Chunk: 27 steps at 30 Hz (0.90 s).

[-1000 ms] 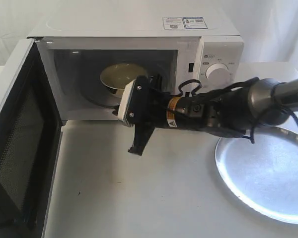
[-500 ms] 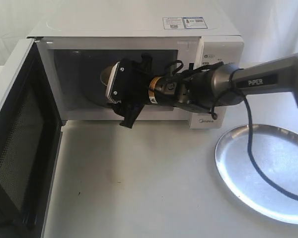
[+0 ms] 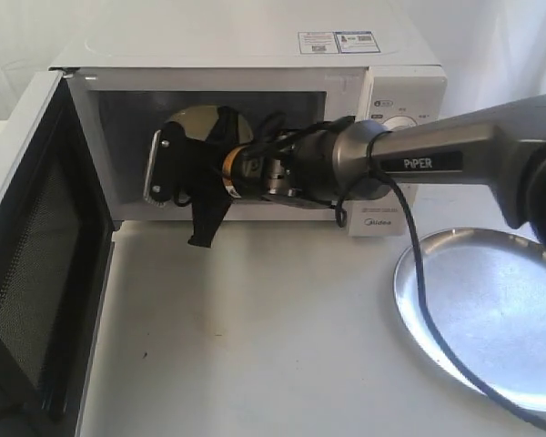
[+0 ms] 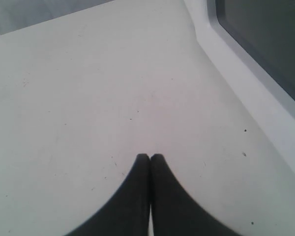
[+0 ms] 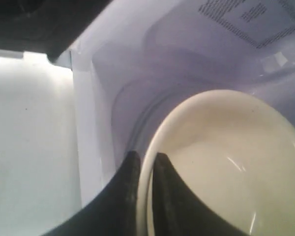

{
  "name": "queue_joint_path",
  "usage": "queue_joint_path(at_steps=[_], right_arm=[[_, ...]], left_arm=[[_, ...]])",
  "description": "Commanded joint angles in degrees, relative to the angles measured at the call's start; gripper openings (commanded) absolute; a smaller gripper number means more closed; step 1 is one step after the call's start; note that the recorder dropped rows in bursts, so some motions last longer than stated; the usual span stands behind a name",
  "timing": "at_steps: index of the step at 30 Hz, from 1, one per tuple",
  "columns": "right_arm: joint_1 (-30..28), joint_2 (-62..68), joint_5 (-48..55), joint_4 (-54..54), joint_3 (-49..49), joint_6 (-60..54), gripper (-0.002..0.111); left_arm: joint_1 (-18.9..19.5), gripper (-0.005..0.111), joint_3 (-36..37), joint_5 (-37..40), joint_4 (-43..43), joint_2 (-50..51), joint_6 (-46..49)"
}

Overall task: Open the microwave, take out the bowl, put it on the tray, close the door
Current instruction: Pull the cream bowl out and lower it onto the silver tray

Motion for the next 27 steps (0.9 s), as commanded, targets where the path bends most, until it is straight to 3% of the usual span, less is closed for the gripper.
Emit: queue_joint_path(at_steps=[1, 5, 8, 12, 20, 27], right_arm=[[5.7, -8.4, 17.1, 0.2, 2.3, 0.6, 0.000], [12.5, -15.7, 37.5, 6.4, 5.8, -5.4, 0.000], [15.9, -19.4, 55.3, 22.0, 7.3, -21.8, 0.000], [16.7, -22.2, 75.8, 35.2, 8.7, -28.5, 0.000], [16.1, -26.2, 75.8, 13.4, 20.5, -3.2, 0.000], [10.9, -26.5, 75.8, 9.3, 29.3, 0.6, 0.000]], left_arm=[[-0.3, 0.000, -0.1, 0.1, -0.4, -0.1, -0.2], [-0.3, 0.000, -0.1, 0.1, -0.4, -0.1, -0.2], [-0.3, 0.000, -0.1, 0.1, -0.4, -0.1, -0.2], [-0.3, 0.000, -0.1, 0.1, -0.4, -0.1, -0.2], [-0.3, 0.000, -0.1, 0.1, -0.4, -0.1, -0.2], [-0.3, 0.000, -0.1, 0.1, -0.4, -0.1, -0.2]])
